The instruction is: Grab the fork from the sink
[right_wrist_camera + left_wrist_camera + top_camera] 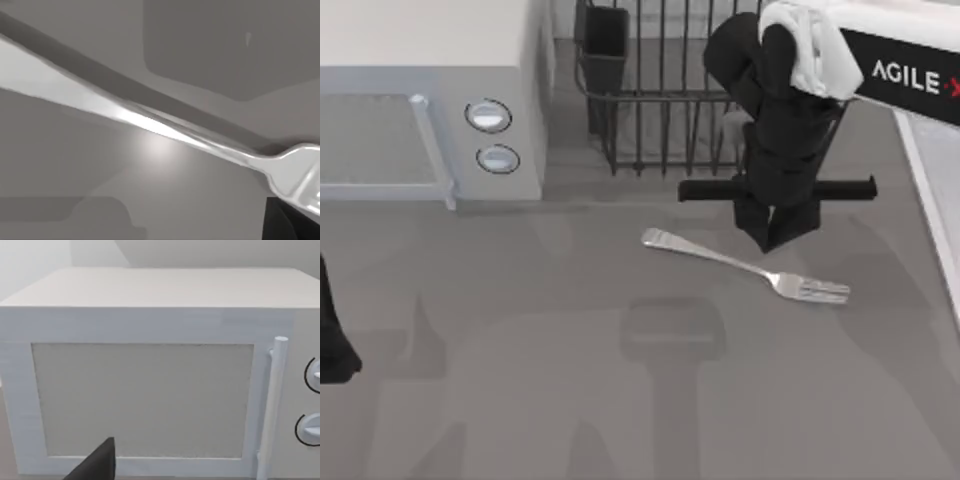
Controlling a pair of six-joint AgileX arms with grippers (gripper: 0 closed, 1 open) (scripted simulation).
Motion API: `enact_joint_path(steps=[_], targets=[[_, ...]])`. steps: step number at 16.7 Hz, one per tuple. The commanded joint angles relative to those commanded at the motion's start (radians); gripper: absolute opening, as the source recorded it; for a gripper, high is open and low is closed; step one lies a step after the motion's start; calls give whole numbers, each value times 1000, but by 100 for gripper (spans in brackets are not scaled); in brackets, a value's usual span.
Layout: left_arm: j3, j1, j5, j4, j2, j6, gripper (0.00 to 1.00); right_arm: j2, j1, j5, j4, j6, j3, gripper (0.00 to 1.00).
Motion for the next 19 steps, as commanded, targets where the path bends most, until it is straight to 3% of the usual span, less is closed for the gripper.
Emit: enact_joint_path(steps=[13, 19], targets=[[0, 0, 0, 0, 0, 0, 100, 0, 0, 0, 0, 0, 0, 98], [0, 0, 0, 0, 0, 0, 100, 0, 0, 0, 0, 0, 0, 100]])
